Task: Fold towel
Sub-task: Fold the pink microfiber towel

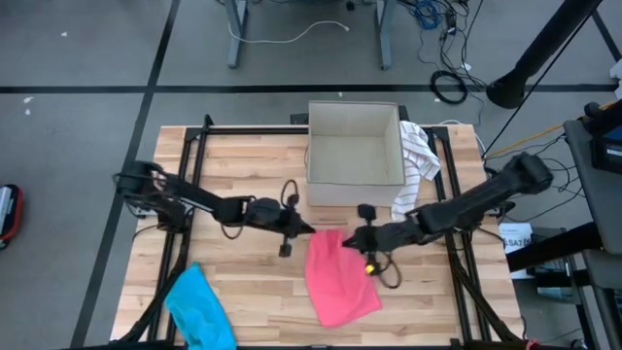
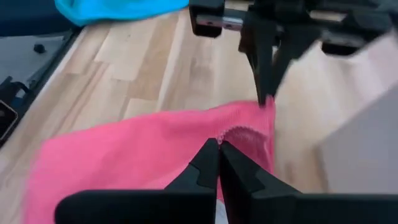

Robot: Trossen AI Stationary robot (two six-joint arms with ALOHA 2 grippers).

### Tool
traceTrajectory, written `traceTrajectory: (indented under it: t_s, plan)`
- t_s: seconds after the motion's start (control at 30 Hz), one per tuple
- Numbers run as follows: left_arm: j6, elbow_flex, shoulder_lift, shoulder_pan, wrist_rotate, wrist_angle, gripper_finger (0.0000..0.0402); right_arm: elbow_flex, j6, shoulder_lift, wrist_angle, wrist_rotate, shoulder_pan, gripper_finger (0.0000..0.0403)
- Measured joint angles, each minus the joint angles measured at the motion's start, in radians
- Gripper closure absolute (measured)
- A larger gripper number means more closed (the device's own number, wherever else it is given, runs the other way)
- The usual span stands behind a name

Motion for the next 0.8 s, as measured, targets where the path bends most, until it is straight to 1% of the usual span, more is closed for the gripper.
traceTrajectory:
  t_s: [0.13,0.23,0.37,0.47,0.53,0.63,0.7,0.8]
  plan:
    - [0.068,0.000,-0.189,0.000,-0.100,-0.145,0.0401,0.000,-0.042,-0.155,-0.135,0.073,0.010,0.0403]
    - [0.099,0.000,-0.342,0.000,-0.168,-0.243,0.0401,0.000,-0.088,-0.271,-0.199,0.120,0.008,0.0403]
    - [0.100,0.000,-0.540,-0.014,-0.188,-0.326,0.0401,0.000,-0.148,-0.397,-0.216,0.121,0.018,0.0403]
    - [0.101,0.000,-0.645,-0.062,-0.186,-0.361,0.0401,0.000,-0.183,-0.444,-0.214,0.114,0.058,0.0403]
    - [0.102,0.000,-0.683,-0.107,-0.175,-0.368,0.0401,0.000,-0.194,-0.451,-0.213,0.104,0.090,0.0403]
    - [0.080,0.000,-0.691,-0.173,-0.166,-0.428,0.0401,-0.007,-0.181,-0.432,-0.210,0.031,0.120,0.0403]
    - [0.037,0.000,-0.668,-0.208,-0.164,-0.493,0.0401,-0.025,-0.151,-0.401,-0.214,-0.024,0.134,0.0403]
    - [-0.036,0.000,-0.589,-0.251,-0.164,-0.552,0.0401,-0.065,-0.088,-0.332,-0.185,-0.088,0.154,0.0403]
